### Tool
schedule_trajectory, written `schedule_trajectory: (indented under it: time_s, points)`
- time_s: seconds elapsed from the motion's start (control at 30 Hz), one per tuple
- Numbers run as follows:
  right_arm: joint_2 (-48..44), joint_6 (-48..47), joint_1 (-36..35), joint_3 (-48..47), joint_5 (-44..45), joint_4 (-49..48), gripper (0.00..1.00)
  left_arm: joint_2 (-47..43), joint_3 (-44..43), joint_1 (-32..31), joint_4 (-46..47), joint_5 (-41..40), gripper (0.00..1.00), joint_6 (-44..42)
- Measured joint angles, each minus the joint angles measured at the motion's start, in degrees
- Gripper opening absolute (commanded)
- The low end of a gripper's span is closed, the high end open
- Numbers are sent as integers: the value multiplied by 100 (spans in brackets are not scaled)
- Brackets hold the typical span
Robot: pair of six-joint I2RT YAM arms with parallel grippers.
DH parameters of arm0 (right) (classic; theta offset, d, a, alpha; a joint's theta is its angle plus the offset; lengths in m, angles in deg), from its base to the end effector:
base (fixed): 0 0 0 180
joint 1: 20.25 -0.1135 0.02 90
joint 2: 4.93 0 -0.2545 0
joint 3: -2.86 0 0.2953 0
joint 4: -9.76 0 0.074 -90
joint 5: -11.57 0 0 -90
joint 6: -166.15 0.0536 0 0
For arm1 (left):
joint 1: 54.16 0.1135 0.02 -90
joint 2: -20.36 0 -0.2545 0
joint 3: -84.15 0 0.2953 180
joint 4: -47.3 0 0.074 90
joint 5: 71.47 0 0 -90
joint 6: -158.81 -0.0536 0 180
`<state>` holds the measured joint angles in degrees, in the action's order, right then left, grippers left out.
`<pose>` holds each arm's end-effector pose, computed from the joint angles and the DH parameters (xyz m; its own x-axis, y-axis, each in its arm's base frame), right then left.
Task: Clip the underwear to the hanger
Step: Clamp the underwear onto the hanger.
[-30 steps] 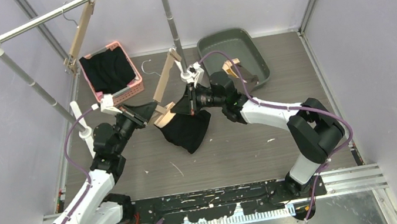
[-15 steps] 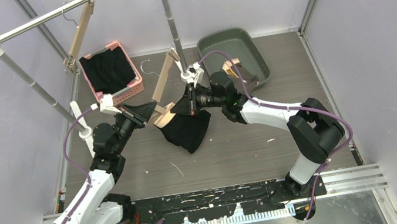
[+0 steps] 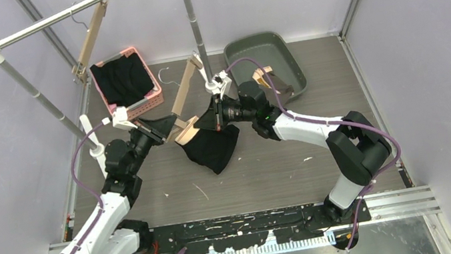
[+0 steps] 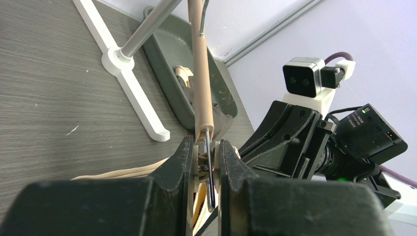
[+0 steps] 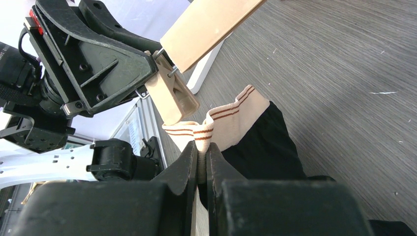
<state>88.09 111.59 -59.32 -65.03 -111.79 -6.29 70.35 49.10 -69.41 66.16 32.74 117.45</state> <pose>0.3060 0.2864 0.2235 -0.6495 0.0965 -0.7542 -0.7013 0.3072 0.6433 0.2545 -0.0830 0.2409 -0.3251 -0.6655 -0.6718 0.3741 0.5620 -0.7377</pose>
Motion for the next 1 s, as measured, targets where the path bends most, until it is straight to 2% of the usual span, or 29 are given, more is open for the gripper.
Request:
schedule_trajectory:
  time_s: [1.0]
  points:
    - [4,-79,0,-87,0,0,1,-116,289,0,186,251,0,4]
